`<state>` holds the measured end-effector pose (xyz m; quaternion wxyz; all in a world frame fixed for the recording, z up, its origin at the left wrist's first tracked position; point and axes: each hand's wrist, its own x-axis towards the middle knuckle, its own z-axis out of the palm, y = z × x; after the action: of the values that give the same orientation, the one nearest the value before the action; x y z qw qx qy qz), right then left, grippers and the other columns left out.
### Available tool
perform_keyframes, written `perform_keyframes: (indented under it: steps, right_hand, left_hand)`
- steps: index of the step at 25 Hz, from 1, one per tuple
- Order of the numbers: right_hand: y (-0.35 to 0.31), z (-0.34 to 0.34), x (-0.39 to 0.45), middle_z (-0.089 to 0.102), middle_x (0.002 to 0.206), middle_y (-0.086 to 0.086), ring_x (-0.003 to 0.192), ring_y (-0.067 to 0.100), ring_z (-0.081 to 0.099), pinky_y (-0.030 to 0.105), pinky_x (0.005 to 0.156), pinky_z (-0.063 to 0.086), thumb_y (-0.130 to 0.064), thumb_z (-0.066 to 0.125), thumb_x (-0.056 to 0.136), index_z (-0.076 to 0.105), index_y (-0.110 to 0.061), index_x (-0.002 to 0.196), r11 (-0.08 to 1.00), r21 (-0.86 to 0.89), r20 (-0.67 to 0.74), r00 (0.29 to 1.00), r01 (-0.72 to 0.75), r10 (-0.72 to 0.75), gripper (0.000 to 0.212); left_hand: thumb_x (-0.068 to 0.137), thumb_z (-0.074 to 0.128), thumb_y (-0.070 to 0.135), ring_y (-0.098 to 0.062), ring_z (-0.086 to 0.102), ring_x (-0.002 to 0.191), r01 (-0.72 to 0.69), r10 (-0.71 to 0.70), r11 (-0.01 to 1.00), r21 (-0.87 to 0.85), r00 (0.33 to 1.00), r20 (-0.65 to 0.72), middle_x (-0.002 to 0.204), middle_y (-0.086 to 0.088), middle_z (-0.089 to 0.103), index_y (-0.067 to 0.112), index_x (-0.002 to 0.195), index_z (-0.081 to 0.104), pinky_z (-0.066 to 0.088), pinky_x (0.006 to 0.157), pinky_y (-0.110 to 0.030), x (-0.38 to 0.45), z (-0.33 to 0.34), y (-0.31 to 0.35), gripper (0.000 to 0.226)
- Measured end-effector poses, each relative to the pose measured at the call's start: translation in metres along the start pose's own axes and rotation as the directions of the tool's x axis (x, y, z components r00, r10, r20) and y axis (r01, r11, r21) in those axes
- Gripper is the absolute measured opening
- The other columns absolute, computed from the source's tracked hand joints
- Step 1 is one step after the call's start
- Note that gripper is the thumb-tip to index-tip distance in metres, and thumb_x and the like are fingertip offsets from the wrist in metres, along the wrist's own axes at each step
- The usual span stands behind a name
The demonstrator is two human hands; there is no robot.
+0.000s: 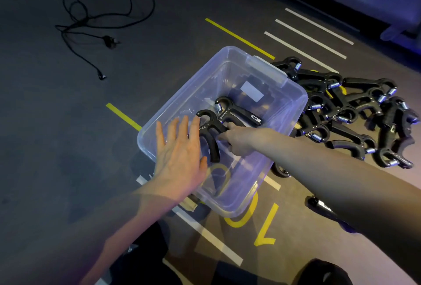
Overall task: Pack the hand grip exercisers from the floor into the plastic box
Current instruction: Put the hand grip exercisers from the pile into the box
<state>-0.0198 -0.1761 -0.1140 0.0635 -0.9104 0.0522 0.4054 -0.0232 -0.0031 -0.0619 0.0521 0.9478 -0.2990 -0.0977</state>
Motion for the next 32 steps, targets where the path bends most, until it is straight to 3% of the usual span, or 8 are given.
perform_keyframes:
  steps: [4, 10, 18, 23, 25, 28, 30, 32]
  right_hand:
    - [0.003, 0.001, 0.012, 0.013, 0.156, 0.014, 0.141, 0.034, 0.024, 0.044, 0.112, 0.024, -0.023, 0.044, 0.097, 0.028, -0.011, 0.146, 1.000, 0.003, 0.009, 0.999, -0.030, 0.030, 0.053]
    - [-0.005, 0.002, 0.022, 0.017, 0.144, 0.009, 0.121, 0.035, 0.048, 0.041, 0.098, 0.045, -0.017, 0.047, 0.092, 0.040, -0.027, 0.136, 0.980, -0.155, 0.021, 0.991, -0.125, 0.130, 0.046]
    - [-0.011, 0.007, 0.034, 0.006, 0.154, 0.007, 0.140, 0.028, 0.024, 0.037, 0.102, 0.036, -0.017, 0.044, 0.092, 0.020, -0.024, 0.146, 0.926, -0.374, 0.181, 0.976, -0.049, 0.125, 0.059]
    - [0.000, -0.007, 0.014, 0.048, 0.128, 0.014, 0.120, 0.034, 0.049, 0.043, 0.095, 0.046, -0.020, 0.044, 0.090, 0.056, -0.018, 0.119, 0.989, 0.145, -0.170, 0.985, 0.030, -0.005, 0.031]
    - [0.006, -0.015, -0.008, 0.061, 0.113, 0.012, 0.106, 0.034, 0.058, 0.043, 0.086, 0.049, -0.025, 0.045, 0.089, 0.062, -0.018, 0.109, 0.946, 0.294, -0.492, 0.870, 0.138, 0.026, 0.026]
    - [0.022, -0.013, -0.056, 0.062, 0.113, 0.005, 0.106, 0.020, 0.056, 0.032, 0.090, 0.045, -0.022, 0.046, 0.092, 0.060, -0.015, 0.115, 0.848, 0.380, -0.847, 0.507, 0.369, 0.159, 0.028]
    - [0.039, 0.003, -0.086, 0.054, 0.118, 0.003, 0.107, 0.012, 0.051, 0.018, 0.090, 0.037, -0.014, 0.048, 0.091, 0.054, -0.009, 0.121, 0.808, 0.408, -0.905, 0.308, 0.425, 0.295, 0.031]
    - [0.057, 0.032, -0.099, 0.046, 0.119, 0.002, 0.110, 0.013, 0.047, 0.015, 0.093, 0.036, -0.012, 0.046, 0.090, 0.049, -0.005, 0.123, 0.768, 0.507, -0.862, 0.238, 0.391, 0.447, 0.034]
  left_hand:
    - [0.089, 0.047, 0.041, -0.027, -0.001, 0.143, -0.015, 0.015, 1.000, 0.001, 0.999, 0.032, 0.156, -0.008, 0.005, 0.013, 0.147, -0.002, -0.007, 0.113, -0.048, 0.001, 0.000, -0.003, 0.081]
    - [0.090, 0.046, 0.043, -0.024, -0.001, 0.143, -0.008, 0.009, 1.000, -0.021, 0.999, 0.038, 0.156, -0.004, 0.005, 0.015, 0.147, -0.002, -0.007, 0.114, -0.047, 0.002, 0.001, -0.005, 0.079]
    - [0.090, 0.046, 0.044, -0.024, -0.002, 0.143, -0.022, 0.023, 0.999, -0.029, 0.999, 0.039, 0.156, -0.004, 0.004, 0.017, 0.147, 0.000, -0.005, 0.114, -0.050, 0.002, 0.001, -0.005, 0.078]
    - [0.092, 0.033, 0.054, -0.027, -0.004, 0.144, -0.032, 0.033, 0.999, -0.038, 0.999, 0.028, 0.157, -0.009, -0.001, 0.015, 0.148, 0.006, -0.008, 0.112, -0.052, 0.002, 0.002, -0.003, 0.073]
    - [0.089, 0.024, 0.061, -0.030, 0.000, 0.144, -0.054, 0.053, 0.996, -0.077, 0.999, -0.012, 0.157, -0.011, 0.003, 0.014, 0.147, 0.014, -0.008, 0.111, -0.053, 0.002, -0.001, 0.005, 0.076]
    - [0.078, 0.004, 0.065, -0.028, 0.000, 0.144, -0.156, 0.152, 0.982, -0.110, 0.988, -0.040, 0.158, -0.008, 0.002, 0.015, 0.148, 0.013, -0.014, 0.109, -0.049, 0.003, -0.004, 0.027, 0.086]
    - [0.078, 0.004, 0.064, -0.027, 0.000, 0.144, -0.236, 0.232, 0.965, -0.111, 0.972, -0.047, 0.158, -0.006, 0.000, 0.015, 0.149, 0.011, -0.012, 0.110, -0.047, 0.001, -0.004, 0.043, 0.086]
    - [0.079, 0.008, 0.064, -0.028, 0.006, 0.144, -0.311, 0.310, 0.943, -0.114, 0.950, -0.030, 0.157, -0.008, 0.005, 0.013, 0.148, 0.014, -0.002, 0.113, -0.048, -0.002, -0.001, 0.058, 0.086]
